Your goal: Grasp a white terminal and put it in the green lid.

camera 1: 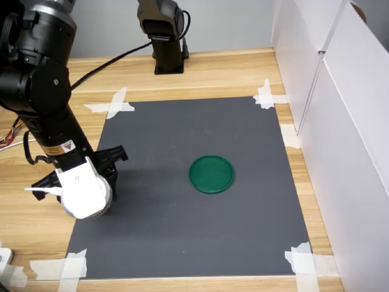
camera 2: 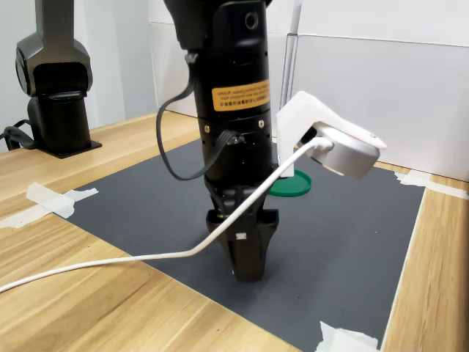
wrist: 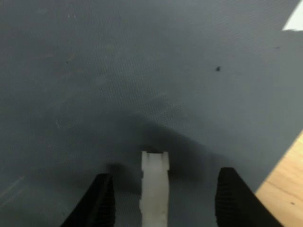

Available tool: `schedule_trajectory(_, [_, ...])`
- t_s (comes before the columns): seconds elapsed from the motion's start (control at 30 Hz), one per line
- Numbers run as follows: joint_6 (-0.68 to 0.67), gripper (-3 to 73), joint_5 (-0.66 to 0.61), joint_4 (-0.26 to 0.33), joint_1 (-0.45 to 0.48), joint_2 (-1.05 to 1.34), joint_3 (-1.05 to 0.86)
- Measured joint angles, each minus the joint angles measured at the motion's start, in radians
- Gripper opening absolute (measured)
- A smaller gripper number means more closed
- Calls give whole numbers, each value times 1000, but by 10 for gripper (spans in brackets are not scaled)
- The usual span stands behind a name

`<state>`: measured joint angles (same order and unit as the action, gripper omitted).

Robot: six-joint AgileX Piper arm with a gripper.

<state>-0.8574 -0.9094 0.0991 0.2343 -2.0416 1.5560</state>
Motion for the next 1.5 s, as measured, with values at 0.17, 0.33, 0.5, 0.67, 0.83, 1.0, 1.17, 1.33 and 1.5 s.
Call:
schedule_trajectory(0.17, [0,489,0,0,0,-13,0])
schedule_trajectory(0.33, [0,414,-2,0,0,-14,0])
schedule_trajectory(0.5, [0,221,-21,0,0,-15,0])
schedule_trajectory(0.67, [0,87,-47,-6,-6,-1,0])
schedule_trajectory(0.83, [0,87,-60,-30,-58,66,0])
schedule_trajectory(1.0, [0,87,-95,-33,-138,147,0])
schedule_trajectory(1.17, [0,87,-121,-34,-229,215,0])
schedule_trajectory(1.33, [2,87,-124,-34,-308,255,-23])
schedule_trajectory(1.5, [14,87,-112,-34,-378,284,-105])
